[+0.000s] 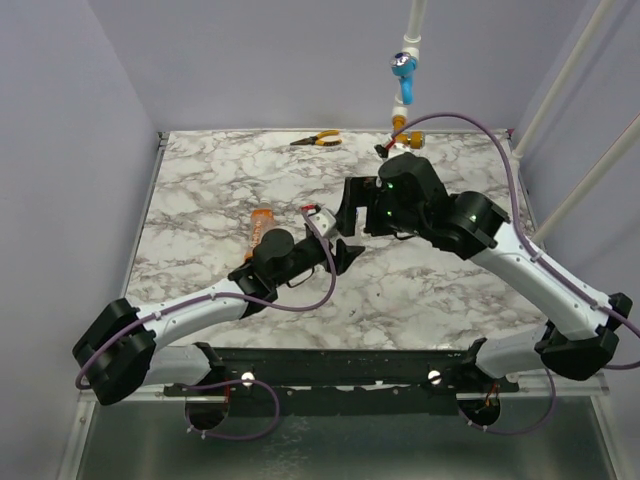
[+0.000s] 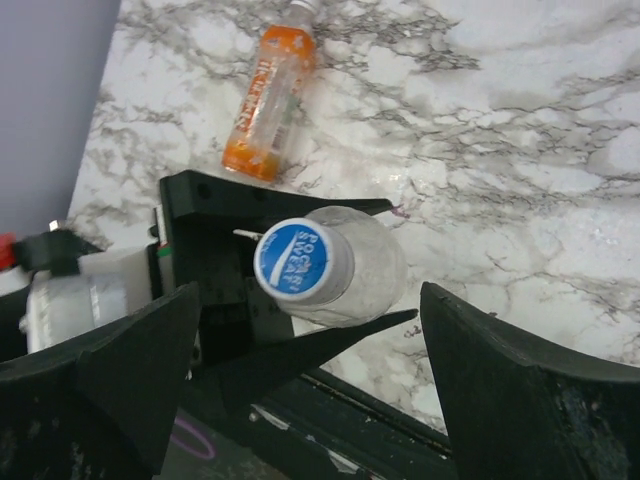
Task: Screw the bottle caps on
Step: Screw the bottle cap onto the plastic bottle.
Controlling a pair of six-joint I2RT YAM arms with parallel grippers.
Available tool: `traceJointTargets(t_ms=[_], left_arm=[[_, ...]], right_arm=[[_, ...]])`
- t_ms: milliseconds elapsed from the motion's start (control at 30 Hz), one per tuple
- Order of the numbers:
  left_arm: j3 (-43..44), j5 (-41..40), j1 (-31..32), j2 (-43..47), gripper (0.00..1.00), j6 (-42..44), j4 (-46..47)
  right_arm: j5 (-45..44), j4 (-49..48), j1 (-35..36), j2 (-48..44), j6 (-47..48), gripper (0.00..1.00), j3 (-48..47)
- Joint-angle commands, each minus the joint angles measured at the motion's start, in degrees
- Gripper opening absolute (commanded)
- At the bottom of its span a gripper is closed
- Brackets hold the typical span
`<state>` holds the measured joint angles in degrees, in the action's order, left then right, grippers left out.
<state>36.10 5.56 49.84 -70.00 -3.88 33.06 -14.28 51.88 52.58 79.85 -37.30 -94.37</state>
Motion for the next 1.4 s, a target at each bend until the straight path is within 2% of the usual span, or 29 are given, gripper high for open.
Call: traceJointTargets(t_ms=[0, 267, 433, 567, 700, 1367], left_arm=[[-0.7, 10.4, -0.7, 1.5, 0.36, -0.7, -1.3], [-1.8, 24.1, -2.5, 4.5, 0.37, -3.1, -1.3], [-2.0, 33.5, -3.1, 6.6, 0.39, -5.5, -1.4], [-1.9, 39.3, -3.2, 8.0, 0.39, -8.1, -1.5], [-2.3, 41.4, -3.2, 10.2, 0.39, -10.3, -1.7], [-2.0, 45.2, -3.1, 12.1, 0.39, -12.2, -2.9]], right_arm=[[7.4, -6.0, 0.9, -6.1, 5.0, 0.95, 2.4], [13.9, -4.7, 0.9, -11.5, 11.9, 0.96, 4.3], [22.8, -4.6, 0.9, -14.6, 15.9, 0.95, 4.1], [27.1, -1.8, 0.9, -14.6, 18.2, 0.84, 3.5], [32.9, -1.7, 0.9, -15.4, 18.6, 0.79, 4.3], [37.1, -4.9, 0.9, -11.8, 19.2, 0.64, 5.1]])
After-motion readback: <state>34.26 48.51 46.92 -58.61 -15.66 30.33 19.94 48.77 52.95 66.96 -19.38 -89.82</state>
